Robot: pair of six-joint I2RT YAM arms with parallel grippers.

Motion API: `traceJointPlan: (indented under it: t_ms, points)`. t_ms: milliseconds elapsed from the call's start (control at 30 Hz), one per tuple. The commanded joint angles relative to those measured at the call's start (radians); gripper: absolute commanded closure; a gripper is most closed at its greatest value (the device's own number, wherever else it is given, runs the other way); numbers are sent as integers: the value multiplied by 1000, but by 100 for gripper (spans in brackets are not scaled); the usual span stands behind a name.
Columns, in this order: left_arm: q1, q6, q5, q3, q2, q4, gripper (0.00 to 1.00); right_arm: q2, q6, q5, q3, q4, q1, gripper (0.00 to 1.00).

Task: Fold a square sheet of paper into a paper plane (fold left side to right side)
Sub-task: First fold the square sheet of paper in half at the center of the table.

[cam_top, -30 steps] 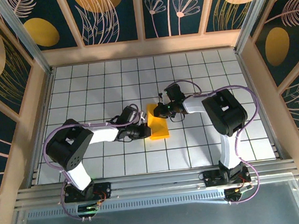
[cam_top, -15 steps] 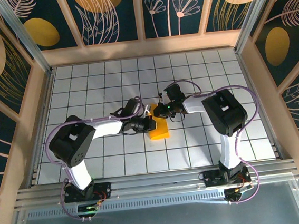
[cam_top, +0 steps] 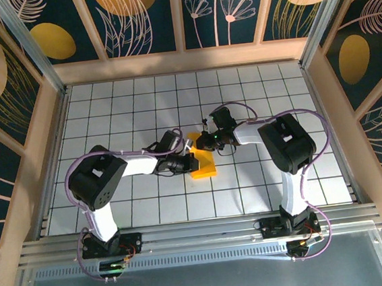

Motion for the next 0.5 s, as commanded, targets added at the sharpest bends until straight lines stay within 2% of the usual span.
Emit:
traceJointPlan:
  t_ms: [0, 267, 467]
  points:
    - [-27, 7, 22, -84, -25, -92, 100, 45, -30, 91, -13, -98, -12, 100]
    - [-51, 8, 26, -167, -99, -122, 100, 45, -36, 91, -14, -104, -12, 100]
    - [-49, 26, 16, -146, -156, -154, 100, 43, -36, 88, -17, -103, -12, 100]
